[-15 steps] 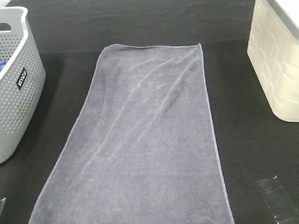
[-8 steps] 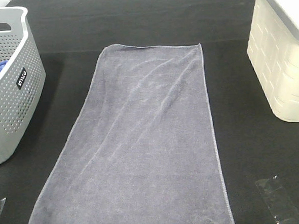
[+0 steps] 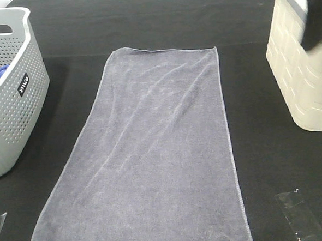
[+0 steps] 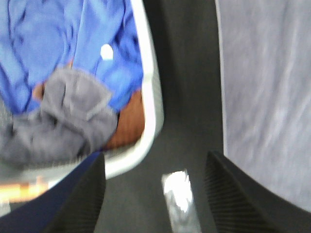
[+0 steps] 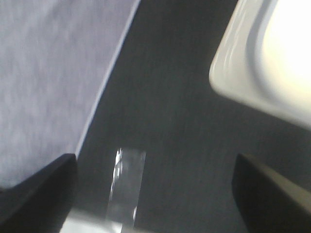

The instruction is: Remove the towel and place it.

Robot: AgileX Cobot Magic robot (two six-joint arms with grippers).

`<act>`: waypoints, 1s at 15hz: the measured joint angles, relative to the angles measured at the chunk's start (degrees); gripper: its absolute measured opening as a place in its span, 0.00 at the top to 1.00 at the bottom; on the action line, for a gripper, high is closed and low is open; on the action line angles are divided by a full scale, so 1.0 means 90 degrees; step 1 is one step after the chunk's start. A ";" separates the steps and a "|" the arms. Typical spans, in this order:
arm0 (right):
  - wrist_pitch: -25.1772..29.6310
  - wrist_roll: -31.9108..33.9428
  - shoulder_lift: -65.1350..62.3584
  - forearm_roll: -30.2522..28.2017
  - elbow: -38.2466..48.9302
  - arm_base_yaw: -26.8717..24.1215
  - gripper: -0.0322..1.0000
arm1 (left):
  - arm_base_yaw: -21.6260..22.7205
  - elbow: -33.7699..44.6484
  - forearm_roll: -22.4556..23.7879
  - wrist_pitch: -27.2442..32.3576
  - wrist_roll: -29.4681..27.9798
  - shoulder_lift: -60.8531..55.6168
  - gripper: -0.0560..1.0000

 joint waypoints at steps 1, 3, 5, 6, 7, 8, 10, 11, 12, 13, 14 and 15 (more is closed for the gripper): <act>0.0000 0.0000 -0.0427 0.0045 0.0554 0.0000 0.18 | 0.0000 0.0560 -0.0006 0.0006 -0.0013 -0.0567 0.40; 0.0006 0.0000 -0.1031 0.0172 0.1451 0.0000 0.18 | 0.0000 0.1451 -0.0070 0.0019 -0.0013 -0.1350 0.40; 0.0013 0.0000 -0.1878 0.0318 0.2438 0.0000 0.18 | 0.0000 0.2489 -0.0299 0.0019 -0.0006 -0.2457 0.40; 0.0019 0.0000 -0.2343 0.0325 0.2909 0.0000 0.18 | 0.0000 0.2928 -0.0382 0.0025 0.0000 -0.2986 0.40; 0.0025 0.0000 -0.2776 0.0331 0.3291 0.0000 0.18 | 0.0000 0.3317 -0.0414 0.0025 0.0013 -0.3578 0.40; 0.0032 0.0000 -0.3209 0.0331 0.3661 0.0000 0.18 | 0.0000 0.3648 -0.0420 0.0038 0.0045 -0.4119 0.40; -0.0159 0.0000 -0.4399 0.0299 0.4284 0.0000 0.18 | 0.0000 0.4253 -0.0446 0.0057 0.0344 -0.5469 0.40; -0.0267 -0.0006 -0.4832 0.0299 0.4469 0.0000 0.18 | 0.0000 0.4412 -0.0497 0.0057 0.0535 -0.5908 0.40; -0.0369 -0.0045 -0.5239 0.0261 0.4590 0.0000 0.18 | 0.0000 0.4545 -0.0605 0.0019 0.0726 -0.6296 0.40; -0.0458 -0.0115 -0.5685 0.0261 0.4730 0.0000 0.18 | 0.0000 0.4705 -0.0770 -0.0146 0.1025 -0.6678 0.40; -0.0484 -0.0172 -0.6092 0.0261 0.4806 0.0000 0.18 | 0.0000 0.4851 -0.0968 -0.0331 0.1324 -0.6977 0.40; -0.0535 -0.0197 -0.6423 0.0261 0.4838 0.0000 0.18 | 0.0000 0.4927 -0.1197 -0.0490 0.1630 -0.7149 0.40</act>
